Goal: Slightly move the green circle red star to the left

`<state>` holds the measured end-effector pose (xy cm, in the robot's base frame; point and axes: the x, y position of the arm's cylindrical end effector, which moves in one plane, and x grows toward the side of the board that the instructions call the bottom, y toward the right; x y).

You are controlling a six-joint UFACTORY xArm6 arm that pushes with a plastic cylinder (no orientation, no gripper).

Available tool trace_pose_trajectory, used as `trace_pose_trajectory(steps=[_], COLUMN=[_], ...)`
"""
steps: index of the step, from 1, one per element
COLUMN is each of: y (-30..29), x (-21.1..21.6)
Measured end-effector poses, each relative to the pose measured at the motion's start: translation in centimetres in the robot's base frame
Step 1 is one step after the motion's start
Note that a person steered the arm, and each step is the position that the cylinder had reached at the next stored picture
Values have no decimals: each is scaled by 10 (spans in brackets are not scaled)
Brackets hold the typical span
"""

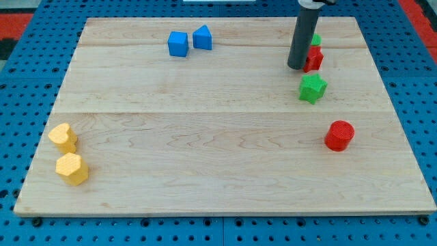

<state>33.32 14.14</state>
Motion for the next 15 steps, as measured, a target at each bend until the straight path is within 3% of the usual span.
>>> trace_pose_trajectory(steps=[2, 5, 6, 7, 8, 10, 11, 12, 14, 15], y=[-1, -2, 22, 87, 129, 85, 48, 53, 35, 79], x=[-11, -91, -116, -128, -91, -50, -53, -65, -13, 3])
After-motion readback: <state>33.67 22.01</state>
